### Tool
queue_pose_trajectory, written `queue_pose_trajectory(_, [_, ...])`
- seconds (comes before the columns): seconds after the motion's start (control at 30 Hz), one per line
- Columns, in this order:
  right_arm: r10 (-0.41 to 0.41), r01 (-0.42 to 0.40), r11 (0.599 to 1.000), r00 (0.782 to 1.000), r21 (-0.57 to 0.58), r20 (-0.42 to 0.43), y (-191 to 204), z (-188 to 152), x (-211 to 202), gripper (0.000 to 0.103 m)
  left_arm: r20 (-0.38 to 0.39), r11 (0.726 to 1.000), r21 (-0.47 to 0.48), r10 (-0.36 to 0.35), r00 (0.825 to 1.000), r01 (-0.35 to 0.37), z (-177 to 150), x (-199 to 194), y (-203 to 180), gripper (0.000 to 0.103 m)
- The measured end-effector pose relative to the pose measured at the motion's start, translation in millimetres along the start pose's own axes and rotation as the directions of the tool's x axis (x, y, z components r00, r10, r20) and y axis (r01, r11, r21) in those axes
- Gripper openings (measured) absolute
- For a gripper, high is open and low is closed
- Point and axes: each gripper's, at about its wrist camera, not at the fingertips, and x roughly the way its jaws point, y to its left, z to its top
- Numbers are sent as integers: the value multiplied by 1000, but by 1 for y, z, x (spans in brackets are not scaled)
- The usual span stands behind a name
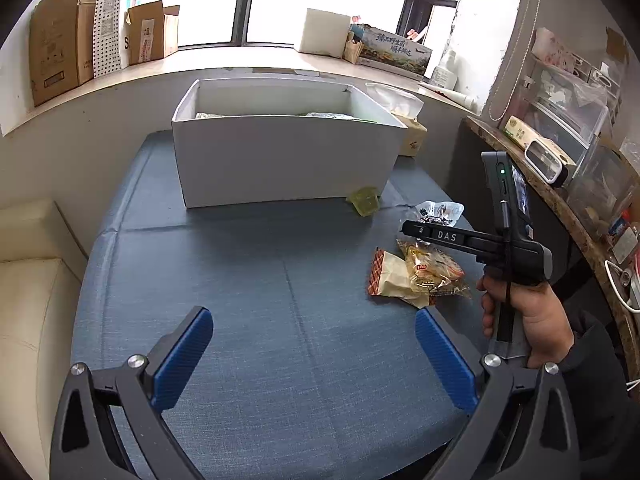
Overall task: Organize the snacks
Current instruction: 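Grasp the brown dried-snack pack with the right gripper, then lift the brown pack with the right gripper while left gripper grasps the round bread pack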
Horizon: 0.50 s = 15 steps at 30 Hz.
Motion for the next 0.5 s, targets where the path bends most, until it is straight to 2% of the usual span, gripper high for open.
queue_pose_trajectory(0.27, [64,-59,996,995,-61,74,16,-1,-38,42,-29,998,52,-16,999,18,2,15,-11,103])
queue_pose_trajectory(0.37, [85,-75,994,988,-83,126,17,1,-68,42,-47,992,125,-23,999,29,6,29,-27,103])
queue_pose_trajectory(0.5, [64,-40,992,979,-123,195,14,-2,-110,42,-61,970,239,-17,998,31,9,52,-60,103])
